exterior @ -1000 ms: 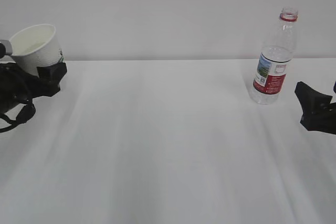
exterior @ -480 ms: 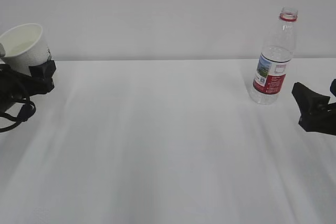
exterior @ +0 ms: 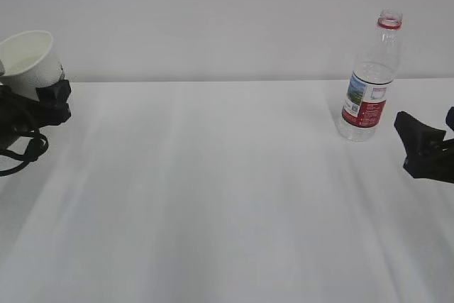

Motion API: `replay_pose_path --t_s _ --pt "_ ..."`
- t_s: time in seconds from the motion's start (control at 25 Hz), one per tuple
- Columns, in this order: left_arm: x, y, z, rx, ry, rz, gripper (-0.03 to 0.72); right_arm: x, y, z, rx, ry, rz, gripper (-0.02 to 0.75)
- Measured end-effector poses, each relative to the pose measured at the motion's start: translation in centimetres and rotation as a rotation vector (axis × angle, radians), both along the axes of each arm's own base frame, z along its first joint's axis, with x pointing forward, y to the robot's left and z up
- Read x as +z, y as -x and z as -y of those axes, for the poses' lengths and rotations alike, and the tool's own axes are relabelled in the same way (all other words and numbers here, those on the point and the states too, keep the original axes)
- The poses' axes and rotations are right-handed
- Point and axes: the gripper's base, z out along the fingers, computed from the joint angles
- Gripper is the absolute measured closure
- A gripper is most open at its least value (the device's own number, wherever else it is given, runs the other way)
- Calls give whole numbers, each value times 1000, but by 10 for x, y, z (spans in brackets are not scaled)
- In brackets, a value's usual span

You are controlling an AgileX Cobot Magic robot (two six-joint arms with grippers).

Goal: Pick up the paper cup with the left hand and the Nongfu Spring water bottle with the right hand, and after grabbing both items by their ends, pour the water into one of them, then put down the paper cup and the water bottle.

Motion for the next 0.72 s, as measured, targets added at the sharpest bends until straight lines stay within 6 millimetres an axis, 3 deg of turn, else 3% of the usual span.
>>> replay_pose_path --t_s 0.72 --pt "-35 -27 3 1 -7 -50 160 0 0 0 -1 -5 -1 145"
